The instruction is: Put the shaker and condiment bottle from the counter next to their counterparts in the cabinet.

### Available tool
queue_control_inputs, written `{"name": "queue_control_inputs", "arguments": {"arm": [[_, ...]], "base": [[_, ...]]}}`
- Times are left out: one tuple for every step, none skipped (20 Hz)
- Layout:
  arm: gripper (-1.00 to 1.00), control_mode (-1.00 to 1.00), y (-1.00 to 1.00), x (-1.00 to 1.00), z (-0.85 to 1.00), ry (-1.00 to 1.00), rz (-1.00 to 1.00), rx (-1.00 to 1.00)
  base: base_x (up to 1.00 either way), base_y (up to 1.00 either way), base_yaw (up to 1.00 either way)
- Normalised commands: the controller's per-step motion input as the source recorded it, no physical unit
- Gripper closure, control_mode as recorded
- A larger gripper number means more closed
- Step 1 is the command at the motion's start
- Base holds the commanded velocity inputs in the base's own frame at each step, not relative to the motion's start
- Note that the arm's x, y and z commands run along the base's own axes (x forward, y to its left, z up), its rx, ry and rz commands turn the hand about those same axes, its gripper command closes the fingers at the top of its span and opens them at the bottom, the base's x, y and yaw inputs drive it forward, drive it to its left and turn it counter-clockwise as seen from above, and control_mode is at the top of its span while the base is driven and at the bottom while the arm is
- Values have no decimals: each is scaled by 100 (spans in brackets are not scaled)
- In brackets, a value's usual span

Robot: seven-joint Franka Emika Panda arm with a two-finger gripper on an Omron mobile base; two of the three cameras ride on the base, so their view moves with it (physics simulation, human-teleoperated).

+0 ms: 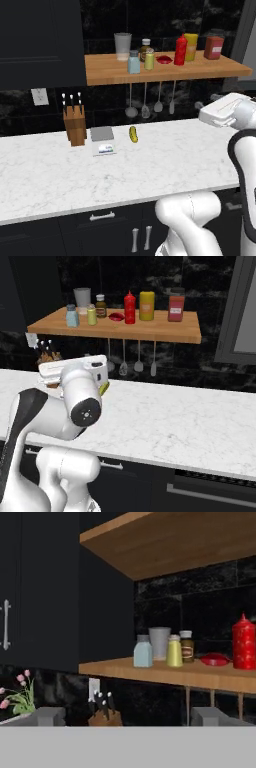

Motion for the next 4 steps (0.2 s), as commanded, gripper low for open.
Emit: {"name": "queue_control_inputs", "arguments": {"arm": [[-100,-100,-26,-100,11,0,0,10],[-100,-100,-29,-100,19,0,0,14],[-100,-100,-32,-100,26,1,0,15],[-100,-100,-36,-100,36,2,0,18]], "base": [[0,0,0],[0,0,0],[0,0,0],[0,0,0]]}}
